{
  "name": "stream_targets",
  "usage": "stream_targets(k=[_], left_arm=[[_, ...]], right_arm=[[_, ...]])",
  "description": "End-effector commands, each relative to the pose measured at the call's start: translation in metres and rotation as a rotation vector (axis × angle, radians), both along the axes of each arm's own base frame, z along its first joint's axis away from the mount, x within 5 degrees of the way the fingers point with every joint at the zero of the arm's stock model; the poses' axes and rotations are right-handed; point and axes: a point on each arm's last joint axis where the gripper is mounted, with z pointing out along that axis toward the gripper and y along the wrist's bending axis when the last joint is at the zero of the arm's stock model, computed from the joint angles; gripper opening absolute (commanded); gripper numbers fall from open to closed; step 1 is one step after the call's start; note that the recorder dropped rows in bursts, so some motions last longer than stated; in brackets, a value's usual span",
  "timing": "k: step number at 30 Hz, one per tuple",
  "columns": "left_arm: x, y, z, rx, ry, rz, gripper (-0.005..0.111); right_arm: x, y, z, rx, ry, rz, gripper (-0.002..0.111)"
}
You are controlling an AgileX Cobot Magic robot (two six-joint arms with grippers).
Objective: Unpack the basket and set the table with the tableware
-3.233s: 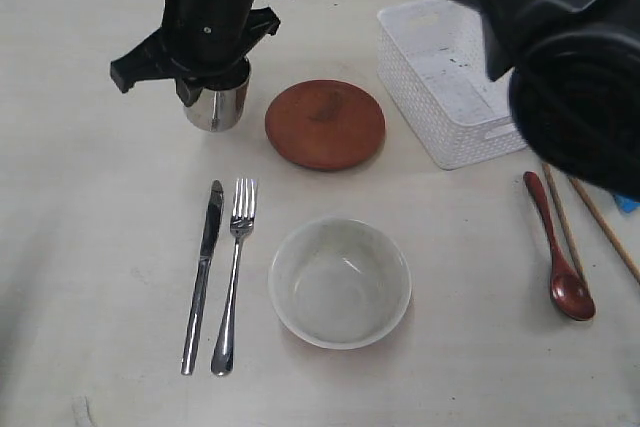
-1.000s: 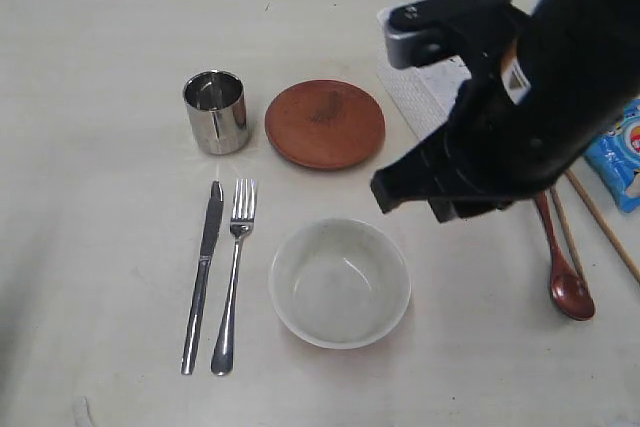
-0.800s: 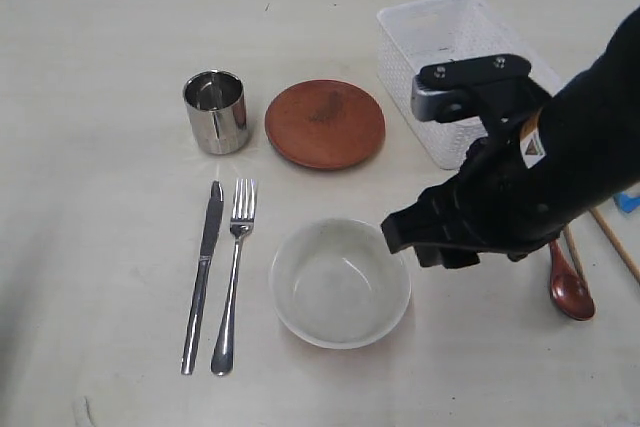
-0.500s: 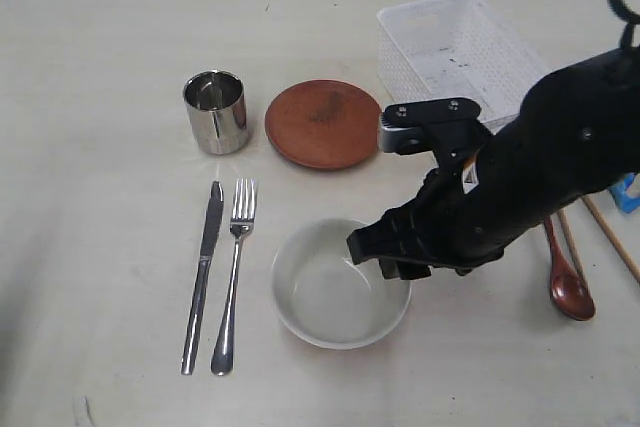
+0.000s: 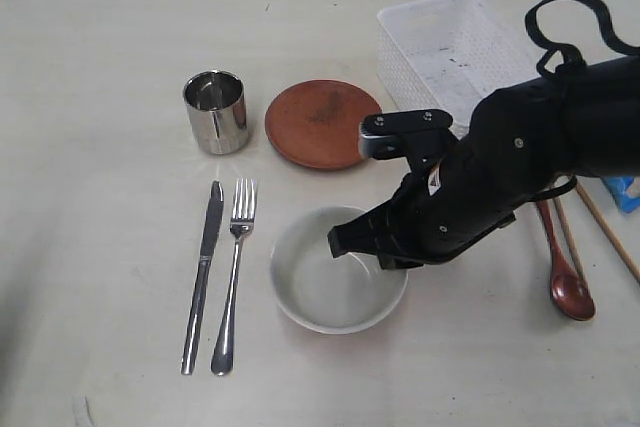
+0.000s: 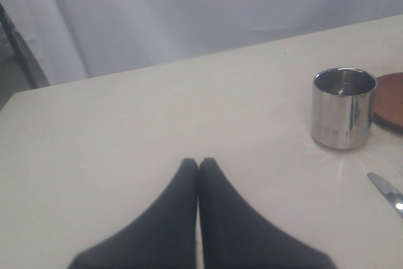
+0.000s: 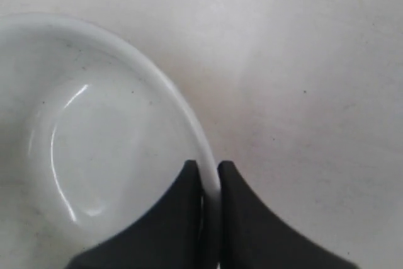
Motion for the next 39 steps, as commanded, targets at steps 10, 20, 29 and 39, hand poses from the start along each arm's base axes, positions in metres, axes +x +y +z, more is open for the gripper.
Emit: stream_targets(k=[10,20,29,39], left_arm=[[0.000,0.000,0.000,-0.016,-0.007,0.004,0.000],[0.000,0.000,0.000,-0.016,-0.007,0.004,0.000],[0.000,0.000,0.000,-0.016,-0.007,0.004,0.000],[0.000,0.000,0.000,-0.016,-0.007,0.004,0.000]], right_arm=[[0.004,0.000,0.000,0.004,-0.025,0.006,0.009],[0.016,0.011,0.025,-0.034,0.008,0.057,0.049],[0.037,0.030,0.095,-0.090,0.028,0.055,0.049],[-0.028,0.105,0.104,0.080,0.053,0.211,0.017]])
